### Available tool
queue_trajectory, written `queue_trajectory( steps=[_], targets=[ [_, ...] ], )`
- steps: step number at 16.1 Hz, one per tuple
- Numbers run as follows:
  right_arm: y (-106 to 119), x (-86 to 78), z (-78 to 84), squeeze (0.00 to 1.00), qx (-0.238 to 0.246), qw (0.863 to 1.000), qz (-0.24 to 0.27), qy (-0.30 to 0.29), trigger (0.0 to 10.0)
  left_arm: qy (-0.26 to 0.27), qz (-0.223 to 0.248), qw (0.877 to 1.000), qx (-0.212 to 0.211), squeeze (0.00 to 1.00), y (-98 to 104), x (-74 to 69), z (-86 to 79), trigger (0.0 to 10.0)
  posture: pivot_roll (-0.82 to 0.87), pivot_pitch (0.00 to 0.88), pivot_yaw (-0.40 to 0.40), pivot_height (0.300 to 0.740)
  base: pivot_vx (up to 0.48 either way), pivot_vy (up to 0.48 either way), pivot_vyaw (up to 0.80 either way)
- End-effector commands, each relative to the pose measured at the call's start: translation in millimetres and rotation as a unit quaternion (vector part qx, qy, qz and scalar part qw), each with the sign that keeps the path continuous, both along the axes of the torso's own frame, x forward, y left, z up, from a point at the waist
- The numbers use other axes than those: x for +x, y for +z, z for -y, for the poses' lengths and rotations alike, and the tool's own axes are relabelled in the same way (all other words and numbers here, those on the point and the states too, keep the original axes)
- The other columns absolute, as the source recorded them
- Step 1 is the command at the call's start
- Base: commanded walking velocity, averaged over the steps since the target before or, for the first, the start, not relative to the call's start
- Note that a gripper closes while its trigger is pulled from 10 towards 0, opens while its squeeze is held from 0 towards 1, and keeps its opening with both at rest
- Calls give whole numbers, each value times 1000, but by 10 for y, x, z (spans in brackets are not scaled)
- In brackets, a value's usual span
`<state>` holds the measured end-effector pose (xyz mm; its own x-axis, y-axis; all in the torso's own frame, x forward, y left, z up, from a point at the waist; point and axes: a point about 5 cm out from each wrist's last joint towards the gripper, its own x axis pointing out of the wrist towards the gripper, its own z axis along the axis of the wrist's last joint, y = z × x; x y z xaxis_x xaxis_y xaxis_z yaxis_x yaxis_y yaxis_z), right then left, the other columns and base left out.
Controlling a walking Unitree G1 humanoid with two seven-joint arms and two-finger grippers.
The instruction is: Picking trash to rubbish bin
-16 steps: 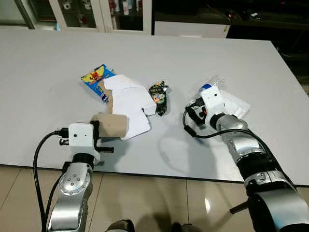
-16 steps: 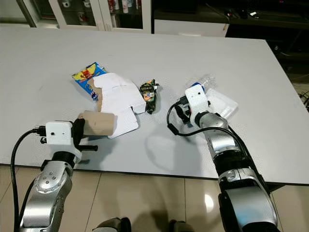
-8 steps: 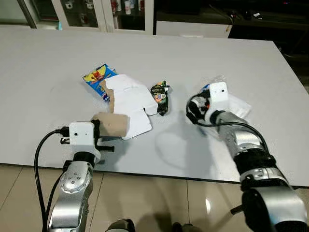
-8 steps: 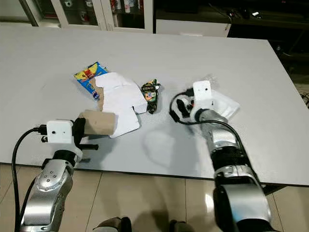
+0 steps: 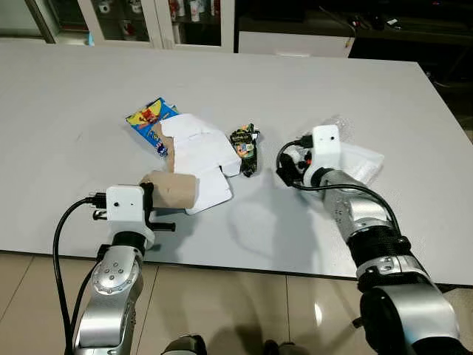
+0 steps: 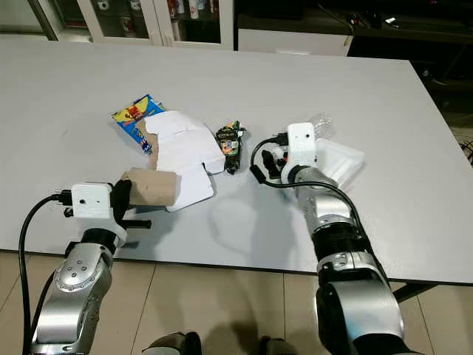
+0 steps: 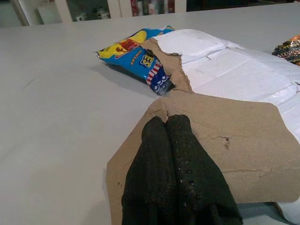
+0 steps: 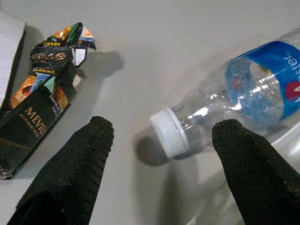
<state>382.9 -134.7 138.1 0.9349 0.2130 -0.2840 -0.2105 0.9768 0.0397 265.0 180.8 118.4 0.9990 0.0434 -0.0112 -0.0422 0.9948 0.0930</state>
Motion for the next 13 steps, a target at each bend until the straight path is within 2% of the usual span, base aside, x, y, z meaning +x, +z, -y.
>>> queue_trajectory(
  steps=[1,5,6,7,9,11,13],
  targets=[
    [-54,-7,-48,0,-9,1000,-11,1,10000,4,-13,1000,0,0,-36,-3,-23,0,-10,115,22,740,0,0,0],
    [-130,-29,-150,0,-15,1000,-16,7,10000,5,-15,1000,0,0,-38,0,-30,0,-8,113,22,740,0,0,0],
    [-143,-41,-175,0,-14,1000,-18,19,8471,5,-15,1000,0,0,-37,1,-33,0,-8,113,22,740,0,0,0],
    [-133,-42,-175,0,-16,999,-15,26,10000,6,-16,1000,0,0,-39,0,-36,0,-8,113,22,740,0,0,0],
    [-49,-21,-134,0,-41,998,10,36,10000,6,-18,1000,-1,0,-43,0,-37,0,-8,113,22,740,0,0,0],
    [223,52,-6,0,-103,991,87,28,10000,4,-17,1000,-3,0,-44,14,-19,0,-8,113,22,740,0,0,0],
    [337,80,82,0,-133,984,113,23,10000,2,-17,1000,-4,0,-45,19,-10,0,-18,109,21,740,0,0,0]
  ],
)
